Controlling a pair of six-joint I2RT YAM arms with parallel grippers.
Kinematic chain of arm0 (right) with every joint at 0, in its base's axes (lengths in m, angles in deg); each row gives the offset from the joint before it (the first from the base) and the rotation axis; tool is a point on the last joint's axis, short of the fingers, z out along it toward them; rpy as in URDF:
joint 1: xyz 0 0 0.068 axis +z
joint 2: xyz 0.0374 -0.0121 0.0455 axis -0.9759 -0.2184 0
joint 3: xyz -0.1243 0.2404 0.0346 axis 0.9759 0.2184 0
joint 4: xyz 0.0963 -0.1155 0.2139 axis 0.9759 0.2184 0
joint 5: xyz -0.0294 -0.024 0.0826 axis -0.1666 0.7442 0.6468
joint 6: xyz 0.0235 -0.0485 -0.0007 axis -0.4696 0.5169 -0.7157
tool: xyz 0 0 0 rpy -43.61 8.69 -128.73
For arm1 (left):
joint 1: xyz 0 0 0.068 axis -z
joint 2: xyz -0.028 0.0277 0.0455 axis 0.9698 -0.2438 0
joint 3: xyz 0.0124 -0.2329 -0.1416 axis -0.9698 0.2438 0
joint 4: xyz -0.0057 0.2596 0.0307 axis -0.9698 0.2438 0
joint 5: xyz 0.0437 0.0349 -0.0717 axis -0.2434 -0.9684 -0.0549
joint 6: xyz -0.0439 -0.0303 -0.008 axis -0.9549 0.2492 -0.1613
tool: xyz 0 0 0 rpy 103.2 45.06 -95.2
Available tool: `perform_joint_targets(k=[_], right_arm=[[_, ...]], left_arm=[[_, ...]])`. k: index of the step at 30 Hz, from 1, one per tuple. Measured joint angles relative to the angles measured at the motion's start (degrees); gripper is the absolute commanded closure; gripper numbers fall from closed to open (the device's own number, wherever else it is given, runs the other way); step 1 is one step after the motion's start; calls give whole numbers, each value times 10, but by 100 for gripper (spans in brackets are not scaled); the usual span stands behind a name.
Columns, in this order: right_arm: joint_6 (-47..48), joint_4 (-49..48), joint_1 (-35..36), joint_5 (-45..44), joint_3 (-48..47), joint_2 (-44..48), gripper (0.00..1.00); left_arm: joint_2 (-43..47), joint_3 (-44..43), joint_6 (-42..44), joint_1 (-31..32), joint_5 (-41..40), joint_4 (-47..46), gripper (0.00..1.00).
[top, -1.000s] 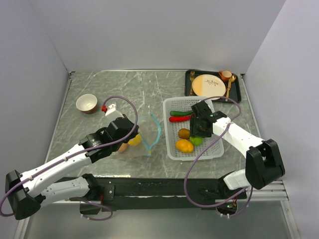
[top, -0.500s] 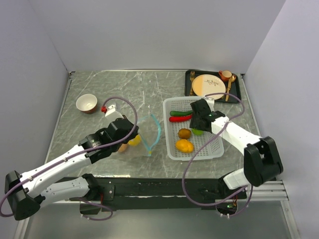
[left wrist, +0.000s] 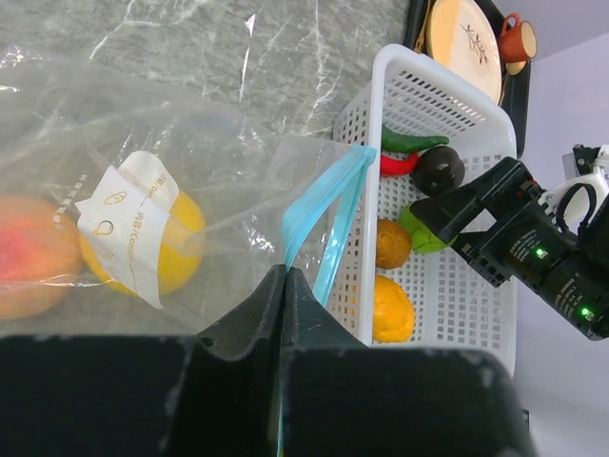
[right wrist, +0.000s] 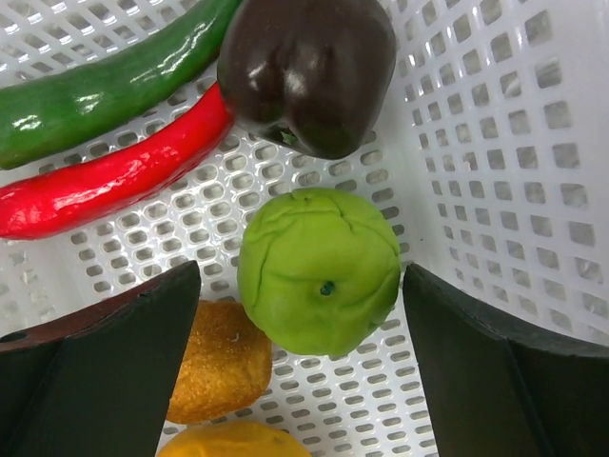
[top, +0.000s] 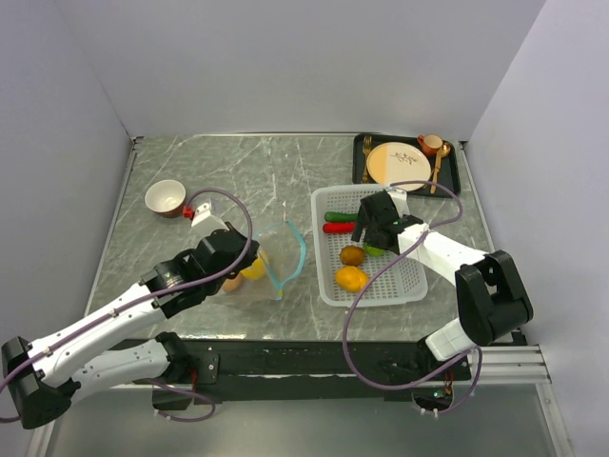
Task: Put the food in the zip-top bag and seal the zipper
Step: Pick up the fake fruit from the bin.
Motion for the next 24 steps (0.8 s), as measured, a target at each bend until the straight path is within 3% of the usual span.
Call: perform_joint_targets(k=[7,9,17,24], right_arm=[[-6,18,0,0,-2,-18,16],[-8,21,0,0,-2,-19,28],[-14,26,-4,1,-2,-15,48],[-7,28,-4,24,-1,37,49]], left_arm=[[-13,0,0,0,0,1,95],[-15,0,0,0,1,0,96],[-15,0,2,0,1,1,95],[-15,0,3,0,1,1,95]])
